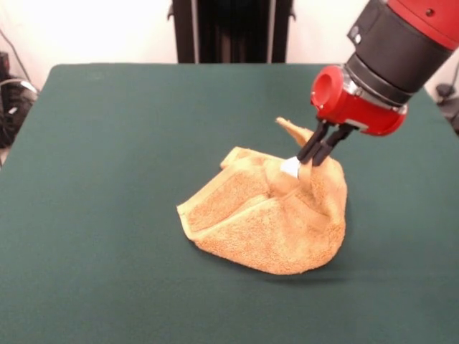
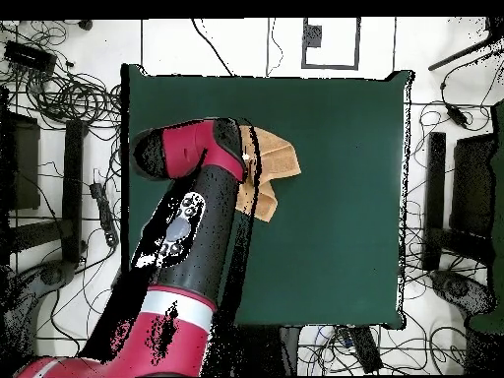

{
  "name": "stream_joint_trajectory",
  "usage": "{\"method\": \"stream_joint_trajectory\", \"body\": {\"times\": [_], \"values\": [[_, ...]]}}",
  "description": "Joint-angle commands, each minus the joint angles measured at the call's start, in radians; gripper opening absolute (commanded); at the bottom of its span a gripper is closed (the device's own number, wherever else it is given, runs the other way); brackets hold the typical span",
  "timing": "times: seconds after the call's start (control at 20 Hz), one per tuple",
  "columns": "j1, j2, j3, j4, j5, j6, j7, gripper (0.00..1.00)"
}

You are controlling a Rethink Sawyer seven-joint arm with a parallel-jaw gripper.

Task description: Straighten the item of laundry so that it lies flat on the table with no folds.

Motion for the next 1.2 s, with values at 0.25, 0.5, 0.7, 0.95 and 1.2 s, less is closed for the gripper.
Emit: {"method": "stream_joint_trajectory", "body": {"times": [0.25, 0.5, 0.7, 0.95, 1.2], "values": [[0.057, 0.066, -0.025, -0.095, 0.073, 0.179, 0.392, 0.00], [0.078, 0.080, -0.033, -0.102, 0.076, 0.182, 0.436, 0.00], [0.094, 0.100, -0.041, -0.132, 0.081, 0.210, 0.476, 0.00], [0.101, 0.129, -0.047, -0.177, 0.101, 0.249, 0.513, 0.00], [0.104, 0.146, -0.047, -0.200, 0.108, 0.263, 0.540, 0.00]]}}
